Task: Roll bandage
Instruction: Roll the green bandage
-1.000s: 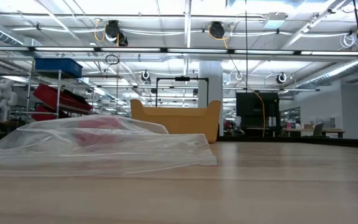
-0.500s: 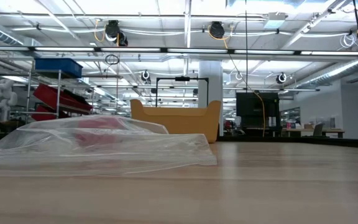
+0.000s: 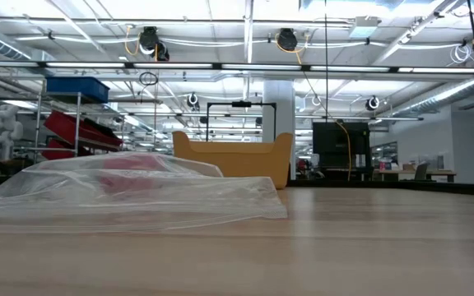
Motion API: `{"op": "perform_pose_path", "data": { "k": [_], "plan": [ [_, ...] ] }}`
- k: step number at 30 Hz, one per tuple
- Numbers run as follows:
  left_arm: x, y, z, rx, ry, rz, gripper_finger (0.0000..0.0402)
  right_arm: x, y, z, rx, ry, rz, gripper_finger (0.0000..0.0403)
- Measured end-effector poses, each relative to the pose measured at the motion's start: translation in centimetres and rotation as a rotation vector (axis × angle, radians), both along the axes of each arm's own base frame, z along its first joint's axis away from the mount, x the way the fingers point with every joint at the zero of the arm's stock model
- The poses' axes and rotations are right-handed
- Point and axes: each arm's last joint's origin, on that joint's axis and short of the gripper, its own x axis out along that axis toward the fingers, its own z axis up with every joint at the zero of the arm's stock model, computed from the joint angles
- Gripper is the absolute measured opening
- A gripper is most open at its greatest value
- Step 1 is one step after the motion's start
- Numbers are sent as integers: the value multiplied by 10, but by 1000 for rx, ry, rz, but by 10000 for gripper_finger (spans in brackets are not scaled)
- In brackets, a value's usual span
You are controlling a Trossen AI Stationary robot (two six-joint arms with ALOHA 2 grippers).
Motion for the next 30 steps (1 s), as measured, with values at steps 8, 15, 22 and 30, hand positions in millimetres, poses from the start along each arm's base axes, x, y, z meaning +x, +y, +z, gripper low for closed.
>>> {"op": "perform_pose_path", "data": {
  "k": [8, 15, 22, 30],
  "plan": [
    [0, 0, 0, -1, 0, 0, 41, 5, -7, -1, 24, -1, -18, 171],
    [0, 0, 0, 0, 0, 0, 41, 12, -19, -6, 81, -4, -82, 171],
    [0, 0, 0, 1, 0, 0, 41, 13, -21, -8, 82, 5, -81, 171],
    [0, 0, -1, 17, 8, 0, 41, 8, -12, -5, 55, 10, -28, 171]
  ]
}}
